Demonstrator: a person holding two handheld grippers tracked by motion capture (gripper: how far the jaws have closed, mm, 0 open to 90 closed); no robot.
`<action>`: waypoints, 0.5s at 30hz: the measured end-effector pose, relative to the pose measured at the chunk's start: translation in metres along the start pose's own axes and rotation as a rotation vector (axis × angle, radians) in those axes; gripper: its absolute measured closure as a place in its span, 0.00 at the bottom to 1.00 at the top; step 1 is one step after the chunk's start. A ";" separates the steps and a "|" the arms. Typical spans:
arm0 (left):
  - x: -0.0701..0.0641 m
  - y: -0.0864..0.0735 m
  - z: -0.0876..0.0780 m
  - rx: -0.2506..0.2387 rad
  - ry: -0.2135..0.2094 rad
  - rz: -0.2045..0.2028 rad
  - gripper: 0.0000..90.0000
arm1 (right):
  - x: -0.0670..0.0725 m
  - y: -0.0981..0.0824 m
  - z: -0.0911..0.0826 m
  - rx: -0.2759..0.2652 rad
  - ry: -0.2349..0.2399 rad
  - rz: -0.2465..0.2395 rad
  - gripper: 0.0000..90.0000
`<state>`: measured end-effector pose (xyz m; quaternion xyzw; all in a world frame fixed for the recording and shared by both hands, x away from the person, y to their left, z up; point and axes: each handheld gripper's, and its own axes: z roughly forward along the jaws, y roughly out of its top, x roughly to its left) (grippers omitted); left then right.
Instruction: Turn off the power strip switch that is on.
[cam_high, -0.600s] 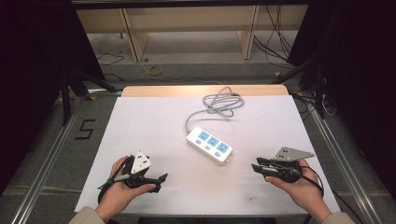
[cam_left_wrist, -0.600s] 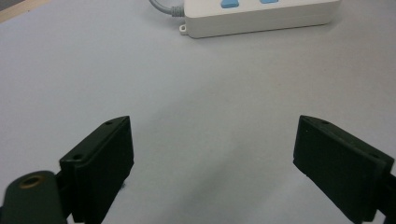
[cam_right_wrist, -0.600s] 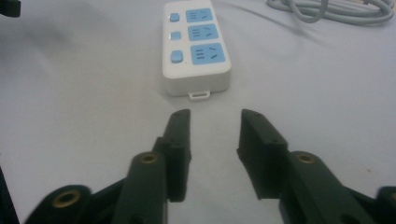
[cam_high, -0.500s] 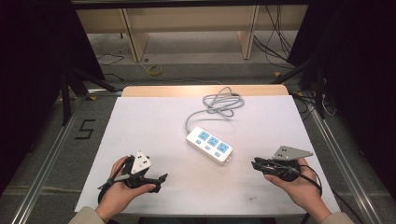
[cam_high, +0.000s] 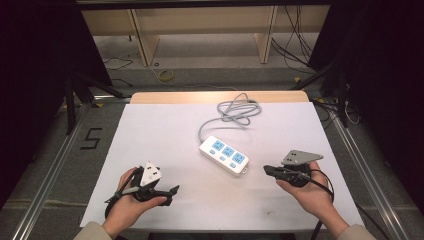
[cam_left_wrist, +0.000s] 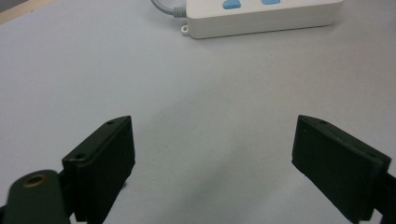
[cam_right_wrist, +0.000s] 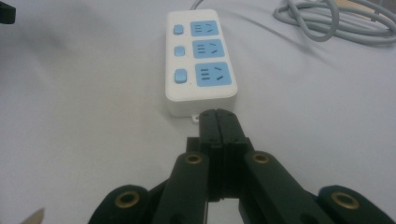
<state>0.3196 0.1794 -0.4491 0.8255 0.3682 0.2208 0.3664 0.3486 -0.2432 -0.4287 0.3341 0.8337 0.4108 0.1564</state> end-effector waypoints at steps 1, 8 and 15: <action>0.000 0.000 0.000 0.000 0.000 0.000 0.14 | 0.000 0.001 0.000 0.006 0.003 0.004 1.00; 0.000 0.000 0.000 0.000 0.001 0.001 0.15 | 0.001 0.010 0.004 0.013 0.015 0.008 1.00; 0.000 0.000 0.000 -0.002 -0.004 0.002 0.16 | 0.000 0.015 0.013 0.041 0.036 0.003 1.00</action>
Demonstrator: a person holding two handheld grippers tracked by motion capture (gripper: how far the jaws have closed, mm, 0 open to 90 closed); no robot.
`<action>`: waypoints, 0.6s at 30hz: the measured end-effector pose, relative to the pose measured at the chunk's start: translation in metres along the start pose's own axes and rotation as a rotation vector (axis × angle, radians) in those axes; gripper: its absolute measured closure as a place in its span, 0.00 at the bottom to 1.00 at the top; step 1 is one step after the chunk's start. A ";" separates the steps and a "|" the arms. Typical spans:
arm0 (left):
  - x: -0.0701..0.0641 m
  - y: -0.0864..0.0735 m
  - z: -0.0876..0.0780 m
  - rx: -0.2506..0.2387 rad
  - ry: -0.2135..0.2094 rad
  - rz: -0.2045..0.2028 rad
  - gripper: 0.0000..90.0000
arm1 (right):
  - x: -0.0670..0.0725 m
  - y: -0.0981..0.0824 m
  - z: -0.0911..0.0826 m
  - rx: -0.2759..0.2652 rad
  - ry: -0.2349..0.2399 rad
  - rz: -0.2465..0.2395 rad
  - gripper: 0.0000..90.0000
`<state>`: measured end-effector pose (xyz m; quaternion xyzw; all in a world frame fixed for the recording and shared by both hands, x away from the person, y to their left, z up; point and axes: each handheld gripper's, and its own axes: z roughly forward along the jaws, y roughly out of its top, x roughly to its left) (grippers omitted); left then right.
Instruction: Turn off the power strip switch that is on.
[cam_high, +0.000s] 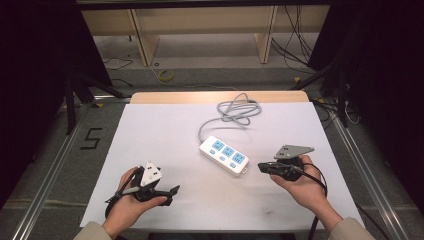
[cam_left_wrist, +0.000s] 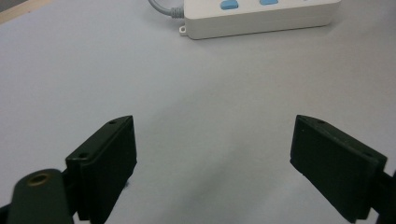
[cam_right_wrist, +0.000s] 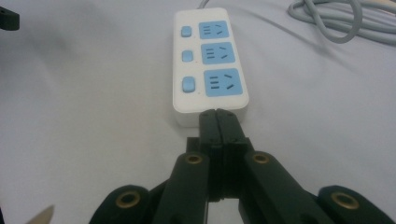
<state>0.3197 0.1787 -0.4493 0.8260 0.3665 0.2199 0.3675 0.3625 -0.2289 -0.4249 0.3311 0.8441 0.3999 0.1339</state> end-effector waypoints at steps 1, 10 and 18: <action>0.000 0.000 0.000 0.001 0.000 0.001 0.16 | 0.000 0.002 0.002 0.005 -0.001 0.002 1.00; -0.001 0.000 0.001 0.003 -0.003 -0.002 0.16 | -0.001 0.013 0.006 0.012 -0.005 0.004 1.00; -0.001 0.000 0.001 0.002 -0.004 -0.001 0.16 | 0.001 0.023 0.018 0.038 0.001 -0.009 1.00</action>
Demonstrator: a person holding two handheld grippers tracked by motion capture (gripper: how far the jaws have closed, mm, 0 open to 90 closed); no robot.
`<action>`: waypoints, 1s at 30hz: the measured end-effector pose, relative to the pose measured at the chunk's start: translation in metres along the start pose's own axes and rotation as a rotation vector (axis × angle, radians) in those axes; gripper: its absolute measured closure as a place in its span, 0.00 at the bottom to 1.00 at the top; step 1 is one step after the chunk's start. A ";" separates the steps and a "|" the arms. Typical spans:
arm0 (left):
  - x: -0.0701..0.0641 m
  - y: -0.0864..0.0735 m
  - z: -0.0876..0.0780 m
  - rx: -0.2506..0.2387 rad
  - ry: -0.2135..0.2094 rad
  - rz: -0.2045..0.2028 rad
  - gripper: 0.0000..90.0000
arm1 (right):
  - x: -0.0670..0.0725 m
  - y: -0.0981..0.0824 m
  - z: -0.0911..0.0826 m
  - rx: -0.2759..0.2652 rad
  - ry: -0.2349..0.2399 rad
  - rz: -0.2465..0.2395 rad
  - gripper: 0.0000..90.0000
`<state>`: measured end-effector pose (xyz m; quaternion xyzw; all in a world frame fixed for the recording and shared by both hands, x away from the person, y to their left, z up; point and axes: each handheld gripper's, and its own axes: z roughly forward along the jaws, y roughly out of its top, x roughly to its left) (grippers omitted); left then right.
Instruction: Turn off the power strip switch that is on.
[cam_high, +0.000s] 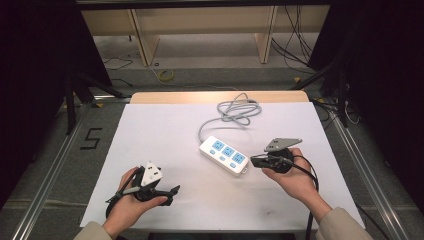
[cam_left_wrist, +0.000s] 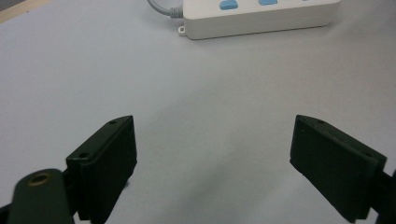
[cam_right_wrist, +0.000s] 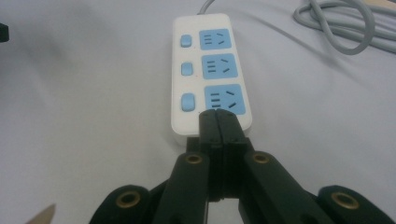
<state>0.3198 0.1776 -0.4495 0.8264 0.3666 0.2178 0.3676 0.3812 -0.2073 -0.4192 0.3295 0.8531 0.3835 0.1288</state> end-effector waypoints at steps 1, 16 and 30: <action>0.000 0.000 0.000 -0.001 0.001 0.000 0.16 | 0.000 0.001 0.001 0.003 0.001 -0.001 1.00; 0.000 0.000 0.000 0.000 -0.004 0.001 0.16 | 0.004 0.019 0.020 0.029 0.014 -0.012 1.00; -0.001 0.000 0.000 0.002 -0.007 0.003 0.16 | 0.007 0.032 0.039 0.062 0.020 -0.025 1.00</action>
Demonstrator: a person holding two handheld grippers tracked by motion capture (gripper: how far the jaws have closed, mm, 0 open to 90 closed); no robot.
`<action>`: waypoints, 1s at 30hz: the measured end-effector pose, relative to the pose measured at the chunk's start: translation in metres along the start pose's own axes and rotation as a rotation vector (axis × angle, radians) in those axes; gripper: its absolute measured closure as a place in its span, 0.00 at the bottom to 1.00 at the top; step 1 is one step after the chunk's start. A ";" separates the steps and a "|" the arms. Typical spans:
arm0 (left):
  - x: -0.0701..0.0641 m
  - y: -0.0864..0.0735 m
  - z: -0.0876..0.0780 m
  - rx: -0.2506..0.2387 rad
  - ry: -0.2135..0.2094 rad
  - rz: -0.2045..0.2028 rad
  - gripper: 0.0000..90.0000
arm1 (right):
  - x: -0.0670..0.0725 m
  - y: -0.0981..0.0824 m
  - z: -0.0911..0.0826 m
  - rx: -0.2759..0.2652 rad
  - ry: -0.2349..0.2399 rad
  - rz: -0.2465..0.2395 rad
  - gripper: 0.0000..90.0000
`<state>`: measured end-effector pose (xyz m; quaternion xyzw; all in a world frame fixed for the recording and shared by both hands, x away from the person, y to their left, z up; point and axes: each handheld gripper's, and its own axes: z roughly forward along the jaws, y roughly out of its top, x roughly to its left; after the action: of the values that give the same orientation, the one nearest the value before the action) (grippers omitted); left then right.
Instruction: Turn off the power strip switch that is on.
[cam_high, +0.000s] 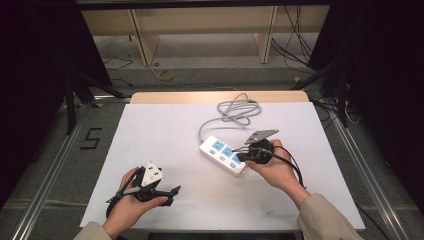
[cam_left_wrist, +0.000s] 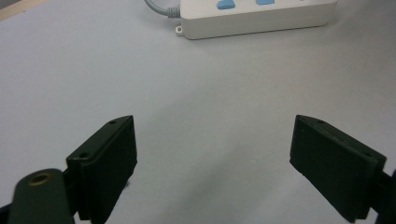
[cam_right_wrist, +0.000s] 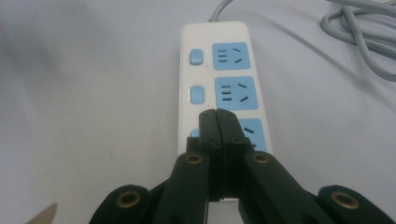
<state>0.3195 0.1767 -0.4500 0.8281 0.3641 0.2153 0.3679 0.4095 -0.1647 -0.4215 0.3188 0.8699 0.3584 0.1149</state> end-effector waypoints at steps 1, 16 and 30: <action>0.000 0.000 0.000 -0.001 0.000 -0.001 0.16 | 0.000 0.001 0.001 0.004 0.002 0.002 1.00; 0.000 0.000 0.000 -0.002 0.001 -0.002 0.16 | -0.002 0.011 0.016 0.034 0.003 -0.007 1.00; 0.000 0.000 0.000 -0.001 -0.002 0.000 0.17 | -0.002 0.027 0.033 0.080 0.005 -0.002 1.00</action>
<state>0.3190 0.1766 -0.4502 0.8281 0.3636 0.2145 0.3688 0.4375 -0.1332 -0.4268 0.3215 0.8841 0.3239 0.1003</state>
